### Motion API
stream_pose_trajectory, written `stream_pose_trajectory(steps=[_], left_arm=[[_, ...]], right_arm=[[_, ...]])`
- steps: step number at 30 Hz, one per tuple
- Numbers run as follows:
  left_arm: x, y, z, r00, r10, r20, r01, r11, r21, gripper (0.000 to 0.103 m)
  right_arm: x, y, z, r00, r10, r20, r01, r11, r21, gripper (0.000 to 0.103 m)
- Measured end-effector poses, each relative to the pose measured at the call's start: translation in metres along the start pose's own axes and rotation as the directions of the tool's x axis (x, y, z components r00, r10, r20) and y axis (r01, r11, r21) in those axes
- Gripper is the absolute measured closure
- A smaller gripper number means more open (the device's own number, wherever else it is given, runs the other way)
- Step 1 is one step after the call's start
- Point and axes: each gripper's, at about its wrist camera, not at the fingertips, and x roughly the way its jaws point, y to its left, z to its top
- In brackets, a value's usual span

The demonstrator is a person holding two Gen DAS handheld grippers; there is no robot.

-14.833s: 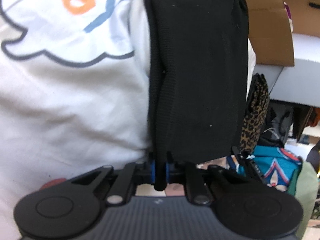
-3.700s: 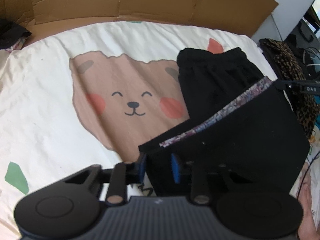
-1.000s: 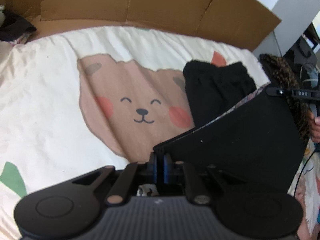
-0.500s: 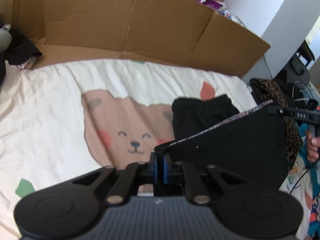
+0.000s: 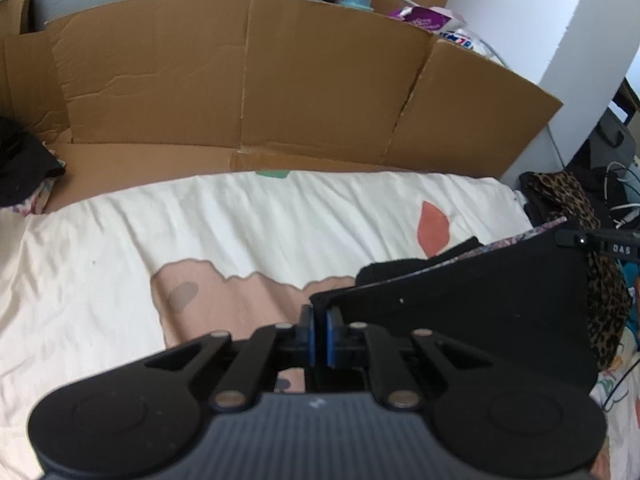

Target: Fold clothes

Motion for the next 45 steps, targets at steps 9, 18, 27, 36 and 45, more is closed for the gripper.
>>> stream_pose_trajectory(steps=[9,18,27,36,45], left_arm=[[0.023,0.012,0.007,0.999,0.024,-0.042,-0.024,1.000,-0.012,0.097],[0.051,0.017,0.016,0.997,0.027,-0.075,-0.029,0.999,-0.026,0.097],[0.083,0.020,0.012,0.991,0.065,-0.121,-0.067,0.998,-0.008,0.097],[0.084,0.021,0.017,0.983,0.151,-0.107,-0.153,0.988,-0.007,0.097],[0.048,0.000,0.033,0.997,0.075,-0.016,-0.075,0.997,-0.002,0.097]], right_arm=[[0.018,0.006,0.006,0.999,-0.030,-0.023,0.030,0.999,-0.026,0.095],[0.044,0.005,0.005,0.993,-0.088,-0.081,0.085,0.996,-0.039,0.095],[0.075,0.009,-0.001,0.987,-0.111,-0.113,0.103,0.992,-0.073,0.095],[0.085,0.003,-0.003,0.973,-0.200,-0.118,0.193,0.979,-0.069,0.068],[0.051,0.007,0.012,0.992,-0.120,-0.039,0.119,0.993,-0.018,0.067]])
